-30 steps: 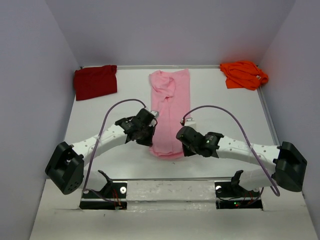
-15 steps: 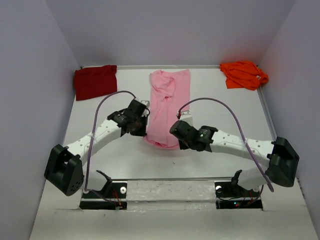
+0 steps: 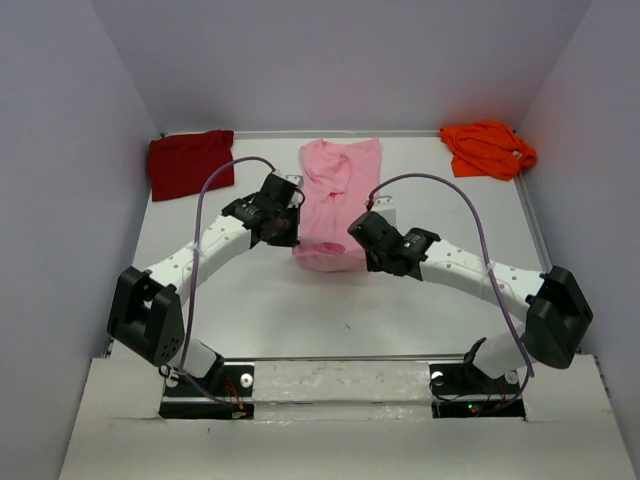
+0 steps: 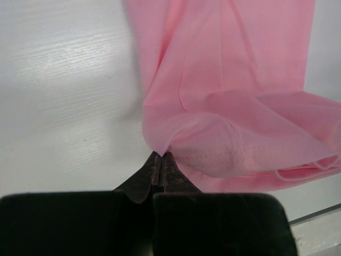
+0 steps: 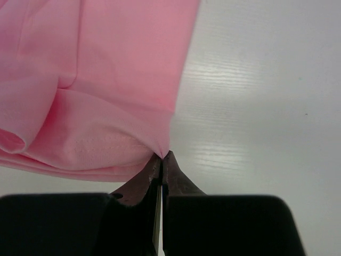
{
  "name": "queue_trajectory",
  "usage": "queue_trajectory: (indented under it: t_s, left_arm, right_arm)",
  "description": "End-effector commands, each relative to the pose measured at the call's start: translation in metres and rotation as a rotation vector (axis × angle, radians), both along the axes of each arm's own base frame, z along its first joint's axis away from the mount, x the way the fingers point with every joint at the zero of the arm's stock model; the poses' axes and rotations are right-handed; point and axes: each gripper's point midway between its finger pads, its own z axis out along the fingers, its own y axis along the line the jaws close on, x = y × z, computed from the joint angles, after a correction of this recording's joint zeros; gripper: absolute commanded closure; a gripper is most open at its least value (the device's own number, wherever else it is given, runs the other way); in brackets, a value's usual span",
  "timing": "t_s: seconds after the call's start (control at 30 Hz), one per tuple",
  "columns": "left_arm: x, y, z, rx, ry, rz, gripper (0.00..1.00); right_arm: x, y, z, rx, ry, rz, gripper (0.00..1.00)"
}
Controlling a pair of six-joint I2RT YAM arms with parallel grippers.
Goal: Fold and stack the t-shirts
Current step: Fold the tshirt
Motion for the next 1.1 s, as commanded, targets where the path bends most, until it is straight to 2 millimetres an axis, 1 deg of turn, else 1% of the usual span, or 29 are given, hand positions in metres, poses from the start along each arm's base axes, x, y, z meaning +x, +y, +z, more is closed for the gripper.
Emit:
queue_trajectory:
  t_s: [0.0,0.07,0.1,0.17,0.2,0.27,0.37,0.4,0.43,0.47,0.5,0.53,0.57,0.6,0.63,0.67,0.7,0.73,0.77,0.8,0.83,0.87,0.9,0.93,0.97,1.0,1.03,1.07]
  left_arm:
    - [0.025,-0.001,0.022,-0.009,-0.067,-0.002,1.0]
    - [0.032,0.002,0.018,0.007,-0.066,0.003,1.0]
    - [0.035,0.003,0.019,0.013,-0.069,0.007,1.0]
    - [0.045,0.005,0.018,0.02,-0.071,0.014,1.0]
    - [0.049,0.005,0.018,0.023,-0.074,0.013,1.0]
    - [0.057,0.005,0.015,0.03,-0.069,0.014,1.0]
    - [0.068,0.006,0.01,0.036,-0.063,0.013,1.0]
    - [0.073,0.005,0.012,0.035,-0.071,0.013,1.0]
    - [0.076,0.006,0.006,0.047,-0.06,0.011,1.0]
    - [0.078,0.005,0.004,0.05,-0.057,0.01,1.0]
    - [0.081,0.005,0.003,0.051,-0.056,0.012,1.0]
    - [0.085,0.004,-0.001,0.052,-0.054,0.013,1.0]
    - [0.088,0.004,-0.001,0.05,-0.058,0.015,1.0]
    - [0.093,0.002,0.001,0.047,-0.068,0.018,1.0]
    - [0.097,-0.001,-0.003,0.04,-0.066,0.02,1.0]
    - [0.1,-0.002,-0.004,0.035,-0.063,0.021,1.0]
    - [0.103,-0.005,-0.004,0.029,-0.064,0.02,1.0]
    - [0.109,-0.009,-0.004,0.027,-0.065,0.021,1.0]
    - [0.112,-0.01,-0.004,0.026,-0.066,0.02,1.0]
    - [0.116,-0.011,-0.003,0.027,-0.071,0.021,1.0]
    - [0.124,-0.014,0.0,0.027,-0.08,0.018,1.0]
    - [0.13,-0.014,0.002,0.036,-0.085,0.024,1.0]
    - [0.135,-0.016,0.011,0.026,-0.105,0.026,1.0]
    - [0.138,-0.017,0.008,0.032,-0.098,0.023,1.0]
    - [0.141,-0.018,0.01,0.032,-0.101,0.023,1.0]
    - [0.145,-0.017,0.013,0.036,-0.106,0.027,1.0]
    - [0.152,-0.019,0.017,0.036,-0.12,0.027,1.0]
    - [0.156,-0.018,0.019,0.036,-0.121,0.03,1.0]
  right_arm:
    - [0.036,-0.004,0.022,-0.001,-0.084,-0.02,1.0]
    - [0.047,-0.006,0.026,-0.001,-0.094,-0.028,1.0]
    - [0.052,-0.008,0.024,-0.016,-0.09,-0.024,1.0]
    - [0.064,-0.013,0.026,-0.018,-0.098,-0.034,1.0]
    - [0.067,-0.008,0.03,-0.015,-0.108,-0.019,1.0]
    - [0.078,-0.011,0.029,-0.023,-0.107,-0.029,1.0]
    - [0.091,-0.006,0.03,-0.027,-0.109,-0.022,1.0]
    - [0.095,-0.002,0.032,-0.021,-0.116,-0.014,1.0]
    - [0.099,-0.003,0.026,-0.029,-0.104,-0.02,1.0]
    - [0.101,-0.001,0.025,-0.027,-0.102,-0.016,1.0]
    - [0.106,-0.004,0.023,-0.029,-0.099,-0.024,1.0]
    - [0.109,0.001,0.024,-0.022,-0.103,-0.017,1.0]
    - [0.113,-0.001,0.018,-0.029,-0.09,-0.023,1.0]
    - [0.118,0.0,0.016,-0.024,-0.087,-0.023,1.0]
    - [0.123,0.004,0.02,-0.013,-0.095,-0.023,1.0]
    - [0.125,0.006,0.018,-0.017,-0.093,-0.02,1.0]
    - [0.132,0.004,0.01,-0.029,-0.082,-0.032,1.0]
    - [0.136,0.003,0.009,-0.025,-0.077,-0.036,1.0]
    - [0.142,0.008,0.014,-0.012,-0.088,-0.031,1.0]
    - [0.147,0.007,0.008,-0.017,-0.077,-0.036,1.0]
    - [0.15,0.01,0.008,-0.016,-0.078,-0.031,1.0]
    - [0.159,0.009,0.008,-0.022,-0.08,-0.034,1.0]
    - [0.163,0.011,0.009,-0.023,-0.085,-0.029,1.0]
    - [0.168,0.009,0.008,-0.026,-0.085,-0.033,1.0]
    - [0.173,0.006,0.009,-0.028,-0.088,-0.04,1.0]
    - [0.18,0.005,0.015,-0.02,-0.1,-0.047,1.0]
    - [0.184,0.004,0.012,-0.019,-0.091,-0.044,1.0]
    - [0.189,-0.003,0.012,-0.017,-0.091,-0.061,1.0]
